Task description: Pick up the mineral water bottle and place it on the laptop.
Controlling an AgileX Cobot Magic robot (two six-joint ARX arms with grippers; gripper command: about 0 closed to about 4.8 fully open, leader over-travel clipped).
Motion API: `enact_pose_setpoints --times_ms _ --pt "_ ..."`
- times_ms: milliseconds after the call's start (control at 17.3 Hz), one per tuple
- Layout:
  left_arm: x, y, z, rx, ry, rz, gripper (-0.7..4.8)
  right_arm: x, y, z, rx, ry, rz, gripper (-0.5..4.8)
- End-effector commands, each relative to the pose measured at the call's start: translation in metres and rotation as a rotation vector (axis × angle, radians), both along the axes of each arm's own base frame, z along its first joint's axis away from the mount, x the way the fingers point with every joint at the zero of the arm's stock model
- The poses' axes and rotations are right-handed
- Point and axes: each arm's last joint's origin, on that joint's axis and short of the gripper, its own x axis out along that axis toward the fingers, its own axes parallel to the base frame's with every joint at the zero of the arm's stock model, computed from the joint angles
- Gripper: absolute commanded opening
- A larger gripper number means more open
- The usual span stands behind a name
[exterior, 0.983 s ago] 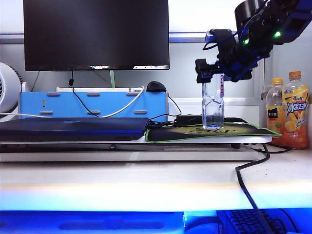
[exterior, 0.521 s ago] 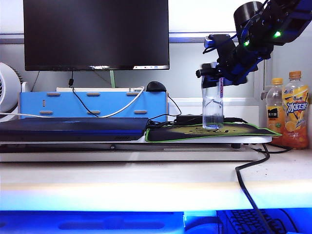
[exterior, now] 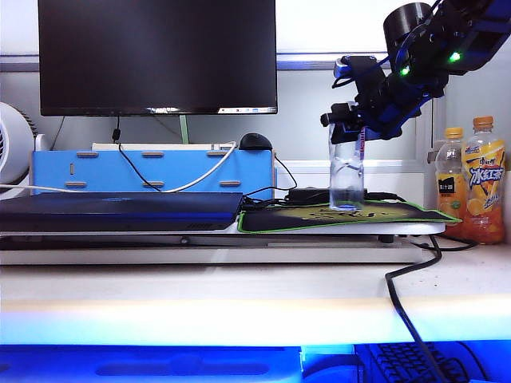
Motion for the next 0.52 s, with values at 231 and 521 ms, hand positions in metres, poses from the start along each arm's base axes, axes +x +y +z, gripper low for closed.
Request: enact_pose_setpoints --times_ms 231,521 --pt "0.000 0.000 0.001 0.000 -0.011 -0.003 -0.02 -0.009 0.004 0.050 0.121 -0.166 0.158 1.97" --pt "0.000 0.000 0.001 0.000 -0.011 -0.003 -0.02 -0.017 0.021 0.095 0.186 -0.211 0.333 1.98"
